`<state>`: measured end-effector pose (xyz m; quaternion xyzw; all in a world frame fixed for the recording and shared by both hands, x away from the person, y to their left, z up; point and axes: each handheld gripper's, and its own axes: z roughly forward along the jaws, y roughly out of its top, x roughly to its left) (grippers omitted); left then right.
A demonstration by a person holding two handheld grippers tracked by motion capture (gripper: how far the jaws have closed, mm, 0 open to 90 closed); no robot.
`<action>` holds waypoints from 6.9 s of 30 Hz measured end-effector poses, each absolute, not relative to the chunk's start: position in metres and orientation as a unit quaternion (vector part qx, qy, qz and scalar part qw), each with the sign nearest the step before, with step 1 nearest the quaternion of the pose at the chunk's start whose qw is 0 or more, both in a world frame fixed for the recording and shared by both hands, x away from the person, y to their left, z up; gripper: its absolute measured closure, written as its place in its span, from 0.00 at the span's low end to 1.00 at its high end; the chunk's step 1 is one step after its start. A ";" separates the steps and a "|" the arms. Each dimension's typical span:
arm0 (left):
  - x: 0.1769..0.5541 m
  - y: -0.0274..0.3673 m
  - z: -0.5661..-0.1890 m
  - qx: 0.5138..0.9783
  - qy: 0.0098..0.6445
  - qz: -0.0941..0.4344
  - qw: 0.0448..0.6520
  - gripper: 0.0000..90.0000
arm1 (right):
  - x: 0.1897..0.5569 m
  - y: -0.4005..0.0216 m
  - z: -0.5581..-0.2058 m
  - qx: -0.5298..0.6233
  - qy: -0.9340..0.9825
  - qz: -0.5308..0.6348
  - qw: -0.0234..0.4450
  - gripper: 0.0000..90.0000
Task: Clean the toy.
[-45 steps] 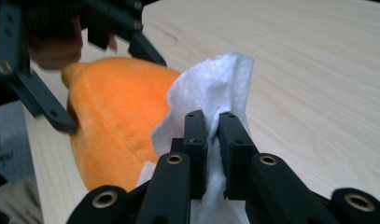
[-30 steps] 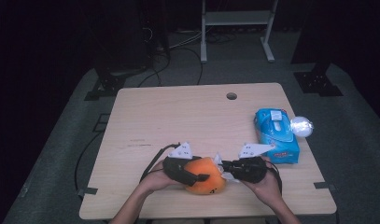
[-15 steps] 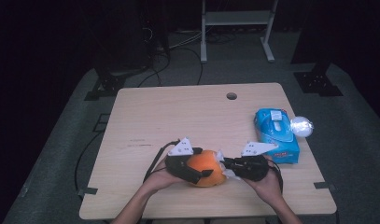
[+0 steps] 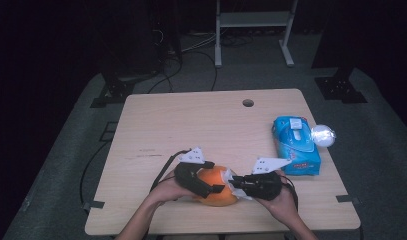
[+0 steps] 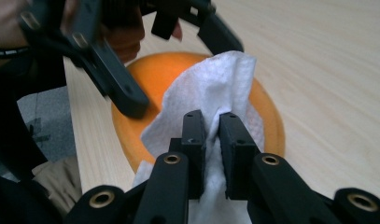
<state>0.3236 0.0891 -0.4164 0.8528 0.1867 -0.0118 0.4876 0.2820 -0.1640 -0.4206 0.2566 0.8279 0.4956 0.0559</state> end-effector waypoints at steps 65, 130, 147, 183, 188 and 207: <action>0.318 0.084 -0.433 0.851 0.172 0.059 0.494 0.25 | 0.291 -0.163 -0.417 0.288 0.815 0.494 0.098 0.89; 0.323 0.091 -0.422 0.859 0.178 0.003 0.481 0.17 | 0.289 -0.173 -0.406 0.285 0.833 0.457 0.130 0.90; 0.312 0.080 -0.415 0.867 0.129 0.045 0.480 0.23 | 0.277 -0.156 -0.386 0.247 0.836 0.467 0.149 0.90; 0.317 0.079 -0.427 0.868 0.151 -0.010 0.474 0.10 | 0.278 -0.163 -0.398 0.258 0.852 0.433 0.138 0.91; 0.318 0.079 -0.430 0.868 0.150 -0.012 0.474 0.13 | 0.279 -0.163 -0.399 0.258 0.855 0.432 0.127 0.91; 0.311 0.076 -0.430 0.883 0.106 0.019 0.456 0.13 | 0.277 -0.158 -0.398 0.255 0.851 0.443 0.124 0.91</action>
